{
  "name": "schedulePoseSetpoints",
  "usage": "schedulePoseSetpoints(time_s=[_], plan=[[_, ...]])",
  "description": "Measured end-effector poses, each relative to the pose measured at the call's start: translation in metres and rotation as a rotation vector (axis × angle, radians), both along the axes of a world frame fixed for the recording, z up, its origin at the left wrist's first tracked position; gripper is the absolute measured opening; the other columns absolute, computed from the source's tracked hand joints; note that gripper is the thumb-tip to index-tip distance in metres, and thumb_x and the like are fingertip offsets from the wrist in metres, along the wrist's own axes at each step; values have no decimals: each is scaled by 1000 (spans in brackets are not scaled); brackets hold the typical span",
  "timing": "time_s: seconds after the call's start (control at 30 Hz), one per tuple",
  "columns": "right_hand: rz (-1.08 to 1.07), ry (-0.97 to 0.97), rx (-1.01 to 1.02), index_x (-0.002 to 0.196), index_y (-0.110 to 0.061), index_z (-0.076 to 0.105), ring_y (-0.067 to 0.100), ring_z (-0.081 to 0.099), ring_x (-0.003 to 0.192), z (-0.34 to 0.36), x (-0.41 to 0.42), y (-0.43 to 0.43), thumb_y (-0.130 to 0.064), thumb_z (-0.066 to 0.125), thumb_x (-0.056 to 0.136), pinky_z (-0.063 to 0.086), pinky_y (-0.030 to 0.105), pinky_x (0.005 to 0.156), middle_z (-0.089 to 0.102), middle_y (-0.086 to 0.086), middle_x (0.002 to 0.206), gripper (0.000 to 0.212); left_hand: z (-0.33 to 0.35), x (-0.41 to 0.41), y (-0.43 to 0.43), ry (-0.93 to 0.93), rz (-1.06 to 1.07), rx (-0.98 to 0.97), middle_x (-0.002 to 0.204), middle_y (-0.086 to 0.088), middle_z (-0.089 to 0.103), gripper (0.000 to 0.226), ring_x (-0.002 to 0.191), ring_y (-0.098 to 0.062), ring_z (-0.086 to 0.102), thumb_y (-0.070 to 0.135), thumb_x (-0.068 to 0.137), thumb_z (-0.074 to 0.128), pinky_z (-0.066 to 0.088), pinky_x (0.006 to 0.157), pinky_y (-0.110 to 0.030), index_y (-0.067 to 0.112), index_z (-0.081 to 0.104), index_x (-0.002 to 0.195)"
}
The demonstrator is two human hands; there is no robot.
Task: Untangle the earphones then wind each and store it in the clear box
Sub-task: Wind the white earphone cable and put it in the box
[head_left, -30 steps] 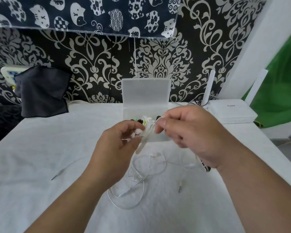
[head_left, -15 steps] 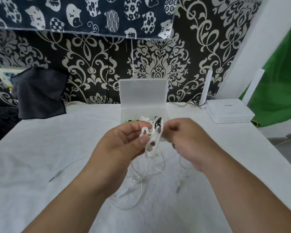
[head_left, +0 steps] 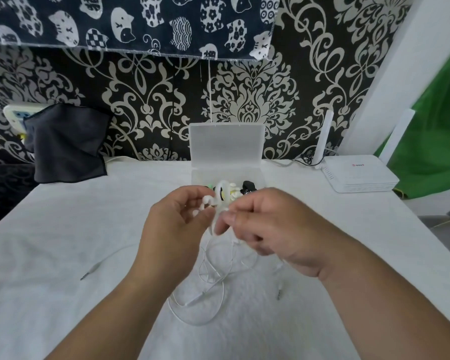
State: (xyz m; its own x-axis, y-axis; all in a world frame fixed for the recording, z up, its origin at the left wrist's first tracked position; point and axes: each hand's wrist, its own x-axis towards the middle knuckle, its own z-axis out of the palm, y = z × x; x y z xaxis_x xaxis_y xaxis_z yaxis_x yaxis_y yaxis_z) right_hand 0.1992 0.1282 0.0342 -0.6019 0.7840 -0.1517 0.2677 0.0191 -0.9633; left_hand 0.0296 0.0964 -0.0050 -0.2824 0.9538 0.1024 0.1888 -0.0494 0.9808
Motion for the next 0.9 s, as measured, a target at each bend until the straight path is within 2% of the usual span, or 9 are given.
schedulePoseSetpoints(time_s=[0.07, 0.13, 0.23, 0.33, 0.43, 0.53, 0.67, 0.8, 0.9], plan=[[-128, 22, 63, 81, -7, 74, 11, 26, 47, 6, 7, 4, -14, 58, 98, 21, 28, 50, 34, -5, 50, 24, 1, 1, -1, 26, -62, -29, 74, 9, 67, 26, 66, -8, 59, 2, 88, 69, 45, 61, -10, 28, 73, 92], [-268, -46, 194, 75, -10, 74, 10, 26, 45, 9, 15, 10, -15, 62, 94, 23, 27, 51, 33, -6, 47, 23, 2, 2, -2, 18, -131, -59, 84, -4, 72, 27, 72, -14, 67, 1, 89, 68, 48, 65, -11, 28, 73, 91], [-395, -177, 387, 74, -16, 75, 5, 36, 42, 8, 23, 15, -22, 67, 91, 29, 20, 47, 40, -14, 43, 20, 4, 5, -5, -9, -237, -91, 89, -7, 75, 25, 83, -18, 72, 1, 90, 67, 53, 75, -18, 24, 74, 95], [-439, -187, 383, 79, -16, 74, 0, 43, 42, 3, 27, 19, -24, 67, 93, 31, 12, 46, 44, -20, 41, 18, 5, 7, -5, -149, -326, -90, 97, -13, 75, 21, 87, -20, 71, -2, 90, 65, 53, 84, -28, 14, 74, 100], [-370, -283, 254, 82, -17, 74, 1, 38, 38, -5, 24, 20, -27, 61, 97, 29, 20, 50, 46, -20, 40, 22, 6, 8, -5, -316, -356, -71, 101, -18, 73, 17, 89, -23, 68, 4, 87, 69, 53, 90, -37, 8, 73, 103], [-186, -381, 150, 82, -18, 75, 1, 39, 43, -16, 14, 16, -31, 57, 99, 31, 26, 56, 48, -16, 45, 28, 6, 8, -3, -408, -293, -35, 102, -19, 74, 28, 96, -31, 71, 14, 77, 72, 53, 96, -40, 5, 72, 104], [47, -340, -6, 90, -15, 75, 6, 37, 44, -20, -1, 4, -30, 49, 104, 31, 24, 51, 46, -8, 54, 33, 4, 5, -1, -298, -115, 0, 96, -11, 77, 21, 94, -25, 73, 5, 82, 71, 52, 99, -45, 10, 74, 102], [146, -263, -72, 100, -6, 73, 6, 33, 44, -14, -1, 1, -24, 50, 104, 30, 17, 46, 42, -4, 55, 30, 0, 0, 0, -201, -17, -12, 89, -8, 77, 18, 87, -27, 73, 6, 88, 70, 52, 98, -51, 19, 75, 100], [184, -193, -105, 99, -5, 73, 8, 29, 46, -9, 1, 0, -21, 49, 105, 27, 17, 45, 38, -3, 55, 29, 0, -1, 0, -163, 13, -12, 90, -6, 76, 19, 84, -27, 73, 6, 89, 69, 54, 95, -53, 22, 75, 98]])
